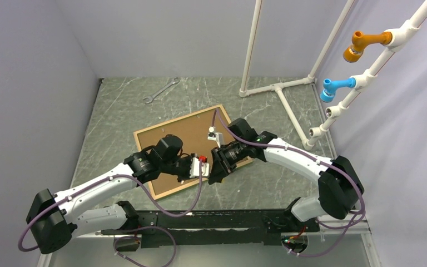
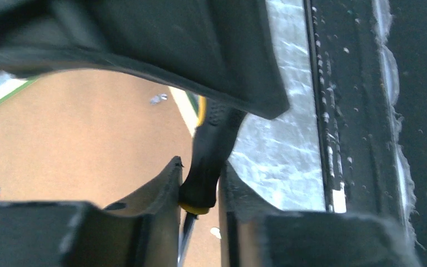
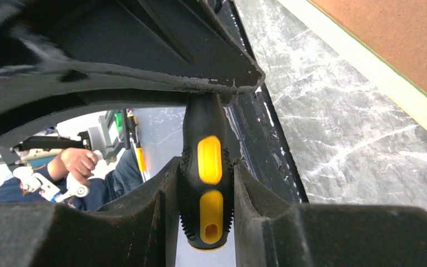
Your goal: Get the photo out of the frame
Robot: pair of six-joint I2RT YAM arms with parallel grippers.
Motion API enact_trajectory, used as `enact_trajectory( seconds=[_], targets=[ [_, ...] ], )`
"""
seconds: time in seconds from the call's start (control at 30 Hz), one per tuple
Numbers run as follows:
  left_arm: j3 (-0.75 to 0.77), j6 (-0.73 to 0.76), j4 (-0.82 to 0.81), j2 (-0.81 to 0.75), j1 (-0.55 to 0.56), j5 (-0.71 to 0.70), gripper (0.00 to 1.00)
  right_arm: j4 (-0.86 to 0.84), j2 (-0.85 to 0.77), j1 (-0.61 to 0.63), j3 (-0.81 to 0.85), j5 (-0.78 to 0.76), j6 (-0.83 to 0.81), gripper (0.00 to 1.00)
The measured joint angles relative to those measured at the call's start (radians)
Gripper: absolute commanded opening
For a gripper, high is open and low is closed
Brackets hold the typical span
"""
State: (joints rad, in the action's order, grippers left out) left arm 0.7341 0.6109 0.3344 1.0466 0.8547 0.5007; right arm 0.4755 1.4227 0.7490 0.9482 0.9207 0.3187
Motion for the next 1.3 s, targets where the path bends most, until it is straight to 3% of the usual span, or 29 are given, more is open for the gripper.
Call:
enact_trajectory(
  seconds=[0.03, 0.17, 0.23, 0.3, 0.4, 0.63, 0.83, 1.0, 1.1, 1.3],
  targets=[
    [0.005, 0.003, 0.017, 0.002, 0.0, 0.002, 0.0, -0.008, 0.0, 0.0, -0.002, 0.003, 0.003, 0.05],
    [0.01, 0.021, 0.06, 0.007, 0.002, 0.006, 0.0, -0.039, -0.007, -0.009, -0.017, 0.003, 0.024, 0.58],
    [0.01, 0.012, 0.055, 0.003, 0.002, -0.002, 0.0, -0.077, -0.025, -0.017, -0.036, 0.002, 0.056, 0.79],
    [0.01, -0.007, 0.032, -0.005, -0.007, -0.006, 0.0, -0.149, -0.063, -0.031, -0.075, -0.005, 0.103, 0.92],
    [0.01, -0.05, -0.008, -0.024, -0.045, -0.01, 0.0, -0.267, -0.149, -0.063, -0.158, -0.056, 0.196, 0.99],
    [0.02, -0.199, -0.089, -0.005, -0.185, 0.01, 0.0, -0.566, -0.293, -0.059, -0.315, -0.246, 0.422, 0.99],
    [0.037, -0.327, -0.151, 0.041, -0.285, 0.117, 0.0, -0.759, -0.429, -0.038, -0.406, -0.457, 0.527, 0.86],
    [0.039, -0.396, -0.195, 0.049, -0.315, 0.167, 0.0, -0.828, -0.399, -0.035, -0.404, -0.57, 0.554, 0.84],
    [0.039, -0.415, -0.211, 0.05, -0.317, 0.186, 0.0, -0.833, -0.351, -0.034, -0.385, -0.607, 0.563, 0.74],
    [0.04, -0.441, -0.224, 0.073, -0.328, 0.222, 0.0, -0.891, -0.225, -0.027, -0.322, -0.624, 0.592, 0.65]
  ],
)
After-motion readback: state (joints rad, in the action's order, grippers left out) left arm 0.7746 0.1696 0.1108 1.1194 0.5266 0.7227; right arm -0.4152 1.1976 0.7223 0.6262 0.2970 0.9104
